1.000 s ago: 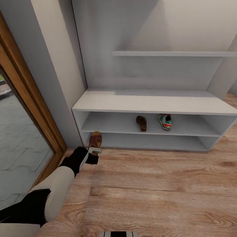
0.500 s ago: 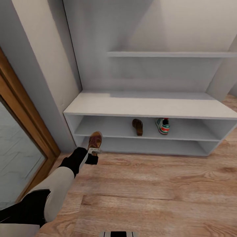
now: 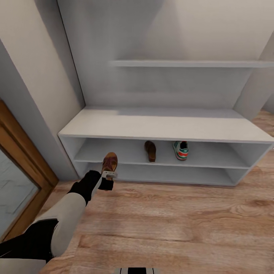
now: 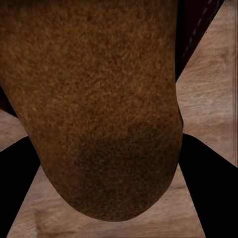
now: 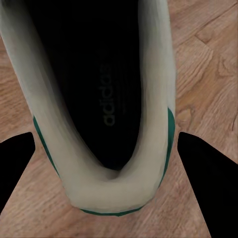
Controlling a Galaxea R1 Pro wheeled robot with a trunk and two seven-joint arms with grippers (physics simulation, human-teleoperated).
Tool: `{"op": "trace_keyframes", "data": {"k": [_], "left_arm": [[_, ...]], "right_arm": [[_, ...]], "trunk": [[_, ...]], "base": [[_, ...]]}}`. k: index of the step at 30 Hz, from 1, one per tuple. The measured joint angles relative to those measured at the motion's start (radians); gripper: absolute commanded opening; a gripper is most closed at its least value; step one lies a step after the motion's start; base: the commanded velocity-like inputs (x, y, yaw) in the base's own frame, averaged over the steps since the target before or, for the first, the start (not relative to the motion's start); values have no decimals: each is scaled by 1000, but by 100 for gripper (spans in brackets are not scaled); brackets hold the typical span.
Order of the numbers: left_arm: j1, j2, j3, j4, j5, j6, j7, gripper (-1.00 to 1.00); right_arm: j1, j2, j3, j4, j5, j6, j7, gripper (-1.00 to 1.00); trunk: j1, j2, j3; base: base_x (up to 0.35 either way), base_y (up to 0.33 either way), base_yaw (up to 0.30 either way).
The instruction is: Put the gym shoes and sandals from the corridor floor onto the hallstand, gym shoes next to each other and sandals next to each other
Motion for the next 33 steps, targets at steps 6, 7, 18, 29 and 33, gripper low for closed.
{"op": "trace_keyframes", "data": {"k": [6, 7, 18, 29, 33], "left_arm": [[0, 1, 0, 2, 0, 0, 0, -100], [0, 1, 0, 2, -1, -1, 0, -100], [0, 2, 0, 2, 0, 0, 0, -100], [0, 2, 0, 0, -2, 1, 1, -100], [1, 3, 0, 0, -1, 0, 2, -100]], "right_arm": [[0, 4, 0, 0, -1, 0, -1, -100], [0, 5, 0, 0, -1, 0, -1, -100], [0, 6, 0, 0, -1, 0, -2, -100], [0, 6, 1, 0, -1, 0, -3, -100], [0, 6, 1, 0, -1, 0, -3, -100]], "trunk": [[0, 0, 0], [0, 0, -1], [3, -1, -26], [7, -3, -77], [7, -3, -83]], "base": [[104, -214, -33], [43, -68, -176], [6, -10, -85], [0, 0, 0], [0, 0, 0]]}}
